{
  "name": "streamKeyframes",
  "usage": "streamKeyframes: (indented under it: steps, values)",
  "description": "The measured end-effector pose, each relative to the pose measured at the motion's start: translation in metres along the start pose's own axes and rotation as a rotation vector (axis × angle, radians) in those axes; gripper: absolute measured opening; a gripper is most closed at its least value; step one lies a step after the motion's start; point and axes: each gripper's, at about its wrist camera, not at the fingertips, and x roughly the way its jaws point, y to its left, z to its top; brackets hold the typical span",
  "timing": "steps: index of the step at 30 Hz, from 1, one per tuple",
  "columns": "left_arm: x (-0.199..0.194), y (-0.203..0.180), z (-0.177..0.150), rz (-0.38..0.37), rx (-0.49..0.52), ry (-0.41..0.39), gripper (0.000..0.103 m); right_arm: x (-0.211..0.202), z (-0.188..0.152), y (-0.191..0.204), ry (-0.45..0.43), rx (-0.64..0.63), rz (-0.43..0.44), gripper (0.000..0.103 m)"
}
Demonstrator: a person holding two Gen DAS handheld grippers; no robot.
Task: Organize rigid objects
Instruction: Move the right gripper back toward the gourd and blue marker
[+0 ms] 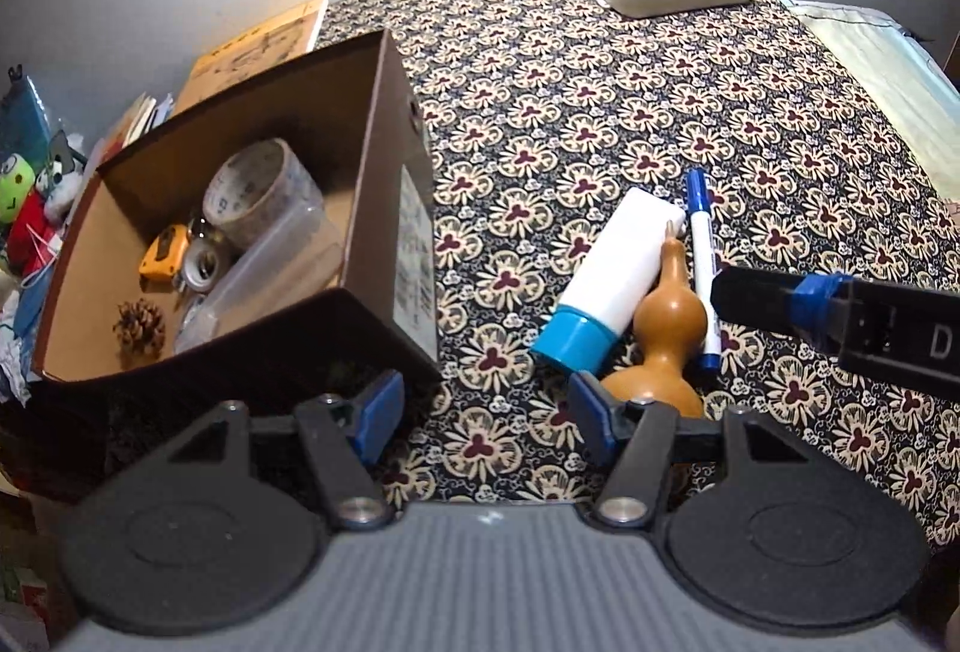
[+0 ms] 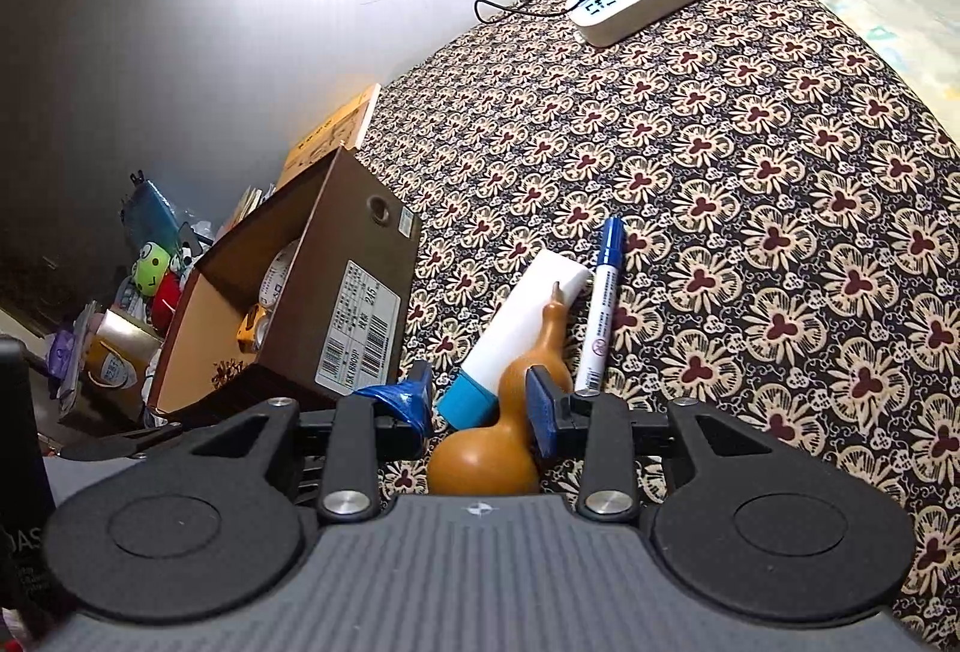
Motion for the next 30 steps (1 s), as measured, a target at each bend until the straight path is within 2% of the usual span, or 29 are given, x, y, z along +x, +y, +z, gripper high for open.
streamKeyframes:
  steps: [17, 30]
  values:
    - [0.017, -0.013, -0.002, -0.006, 0.005, 0.052, 0.062, 0.004, 0.0, -0.02, 0.046, 0.045, -0.02, 0.018]
    - [0.02, -0.009, -0.005, -0.029, -0.014, 0.042, 0.063, 0.008, 0.0, -0.03, 0.064, 0.082, -0.032, 0.018]
